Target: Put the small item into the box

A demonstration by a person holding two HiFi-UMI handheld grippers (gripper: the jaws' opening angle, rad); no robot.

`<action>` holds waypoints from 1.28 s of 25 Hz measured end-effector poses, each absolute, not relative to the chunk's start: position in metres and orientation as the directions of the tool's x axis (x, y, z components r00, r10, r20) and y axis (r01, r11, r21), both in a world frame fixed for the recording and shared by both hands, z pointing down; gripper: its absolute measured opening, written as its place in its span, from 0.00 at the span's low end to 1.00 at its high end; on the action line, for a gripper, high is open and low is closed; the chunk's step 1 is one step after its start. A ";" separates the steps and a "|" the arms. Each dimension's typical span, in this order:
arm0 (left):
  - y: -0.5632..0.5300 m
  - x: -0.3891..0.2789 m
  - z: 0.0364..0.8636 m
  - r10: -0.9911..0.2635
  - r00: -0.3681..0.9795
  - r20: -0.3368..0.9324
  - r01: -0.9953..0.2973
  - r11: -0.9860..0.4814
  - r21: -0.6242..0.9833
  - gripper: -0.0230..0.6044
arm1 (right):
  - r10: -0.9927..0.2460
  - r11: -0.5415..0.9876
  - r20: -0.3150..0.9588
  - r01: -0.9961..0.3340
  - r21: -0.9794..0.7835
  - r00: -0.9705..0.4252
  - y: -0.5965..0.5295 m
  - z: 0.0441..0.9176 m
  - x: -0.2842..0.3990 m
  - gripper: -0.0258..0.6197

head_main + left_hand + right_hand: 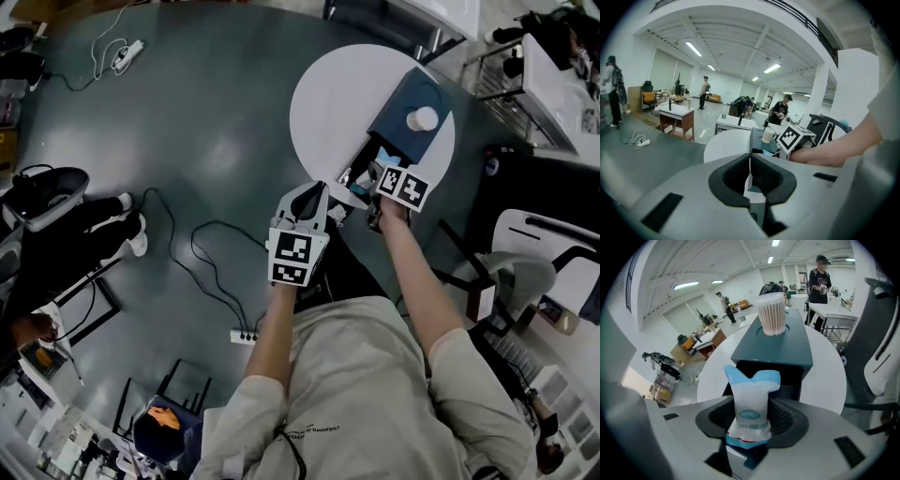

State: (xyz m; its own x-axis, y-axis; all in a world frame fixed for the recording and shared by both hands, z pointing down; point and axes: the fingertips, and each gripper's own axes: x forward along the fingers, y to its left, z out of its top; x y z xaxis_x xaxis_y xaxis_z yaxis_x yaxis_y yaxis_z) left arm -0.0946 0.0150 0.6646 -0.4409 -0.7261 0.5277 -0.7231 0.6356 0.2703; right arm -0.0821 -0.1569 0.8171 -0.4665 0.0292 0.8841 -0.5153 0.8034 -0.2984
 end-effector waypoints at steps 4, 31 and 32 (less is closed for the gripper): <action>0.023 -0.101 0.665 -0.706 -0.473 0.527 -0.704 0.662 0.255 0.08 | 0.019 0.801 0.895 -0.529 -0.281 -0.446 -0.156 0.829 -0.091 0.39; 0.028 -0.073 0.652 -0.726 -0.436 0.532 -0.738 0.627 0.250 0.08 | -0.010 0.909 0.788 -0.334 -0.249 -0.616 -0.144 0.769 -0.094 0.39; 0.026 -0.071 0.649 -0.730 -0.432 0.529 -0.742 0.622 0.252 0.08 | -0.007 0.916 0.776 -0.315 -0.248 -0.631 -0.143 0.762 -0.091 0.39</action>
State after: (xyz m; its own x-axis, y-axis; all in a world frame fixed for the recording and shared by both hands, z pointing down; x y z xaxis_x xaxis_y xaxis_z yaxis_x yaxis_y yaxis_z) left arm -0.0710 0.0259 0.6494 -0.4320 -0.7302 0.5293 -0.7417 0.6216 0.2521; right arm -0.0908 -0.1434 0.7623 -0.6307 -0.0070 0.7760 -0.3148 0.9163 -0.2476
